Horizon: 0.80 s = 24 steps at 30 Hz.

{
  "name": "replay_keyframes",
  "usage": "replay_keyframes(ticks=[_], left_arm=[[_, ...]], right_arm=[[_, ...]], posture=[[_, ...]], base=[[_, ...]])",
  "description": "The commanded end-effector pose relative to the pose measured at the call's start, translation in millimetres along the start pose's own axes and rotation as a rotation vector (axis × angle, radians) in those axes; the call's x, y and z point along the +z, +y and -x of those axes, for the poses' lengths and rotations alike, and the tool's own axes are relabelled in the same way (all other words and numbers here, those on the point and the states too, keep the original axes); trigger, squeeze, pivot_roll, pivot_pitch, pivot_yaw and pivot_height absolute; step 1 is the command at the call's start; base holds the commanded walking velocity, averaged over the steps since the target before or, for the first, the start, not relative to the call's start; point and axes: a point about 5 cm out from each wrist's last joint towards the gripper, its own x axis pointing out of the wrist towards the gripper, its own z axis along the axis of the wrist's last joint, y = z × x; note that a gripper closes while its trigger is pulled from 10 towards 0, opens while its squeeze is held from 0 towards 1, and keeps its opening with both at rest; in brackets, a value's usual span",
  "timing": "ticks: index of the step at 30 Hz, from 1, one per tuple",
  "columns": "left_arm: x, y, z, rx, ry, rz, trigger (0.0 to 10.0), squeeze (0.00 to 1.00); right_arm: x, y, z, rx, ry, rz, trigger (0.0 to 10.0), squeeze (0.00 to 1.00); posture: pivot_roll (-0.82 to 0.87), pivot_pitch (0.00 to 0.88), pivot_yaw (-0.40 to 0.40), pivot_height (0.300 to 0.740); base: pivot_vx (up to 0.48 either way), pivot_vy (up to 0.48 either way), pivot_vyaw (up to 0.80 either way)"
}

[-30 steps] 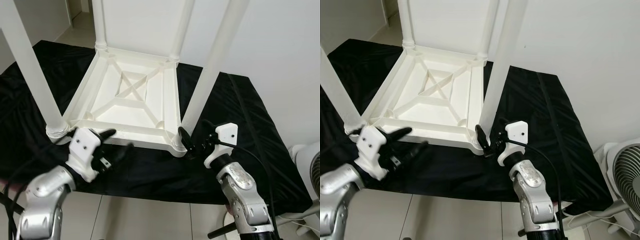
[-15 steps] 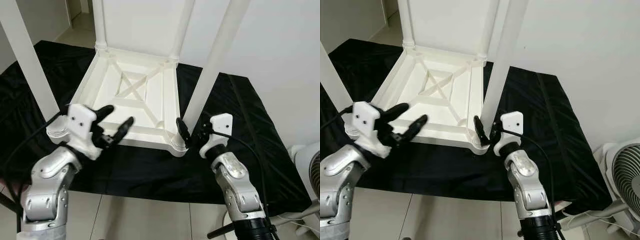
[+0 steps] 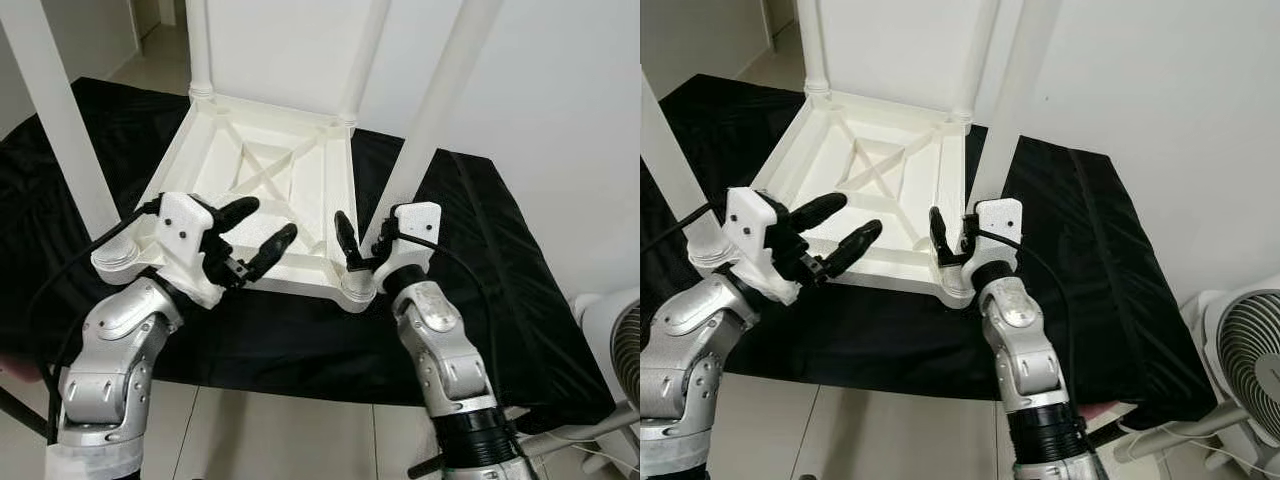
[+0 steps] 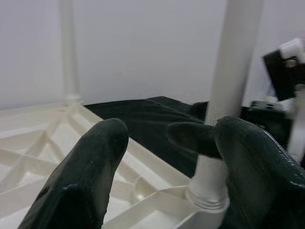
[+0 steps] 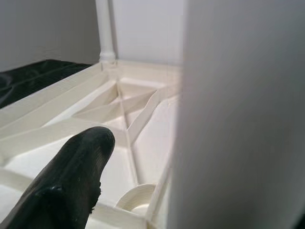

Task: Building children table

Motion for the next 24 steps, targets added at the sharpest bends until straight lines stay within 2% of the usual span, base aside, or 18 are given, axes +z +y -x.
replay_keyframes(ticks=[1, 16, 22, 24], left_arm=[[3.0, -4.4, -4.8, -0.039, -0.011, 0.007, 10.0, 0.0], [1.6, -9.0, -11.0, -0.053, -0.005, 0.023, 10.0, 0.0], [2.0, -7.3, -11.5, -0.054, -0.004, 0.024, 10.0, 0.0], [2.1, -6.0, -11.8, -0.054, -0.005, 0.024, 10.0, 0.0]], right_arm=[[-4.7, -2.0, 1.5, -0.02, 0.026, 0.008, 10.0, 0.0], [-9.8, -3.4, 1.7, -0.142, 0.069, -0.023, 10.0, 0.0], [-10.9, -2.5, 1.9, -0.157, 0.078, -0.063, 10.0, 0.0], [-11.0, -1.7, 1.7, -0.161, 0.081, -0.103, 10.0, 0.0]], posture=[[0.02, 0.044, -0.157, 0.74], [0.02, 0.043, -0.151, 0.74], [0.01, 0.049, -0.146, 0.74], [0.01, 0.049, -0.147, 0.74]], base=[[0.0, 0.0, 0.0], [0.0, 0.0, 0.0], [0.0, 0.0, 0.0], [0.0, 0.0, 0.0]])
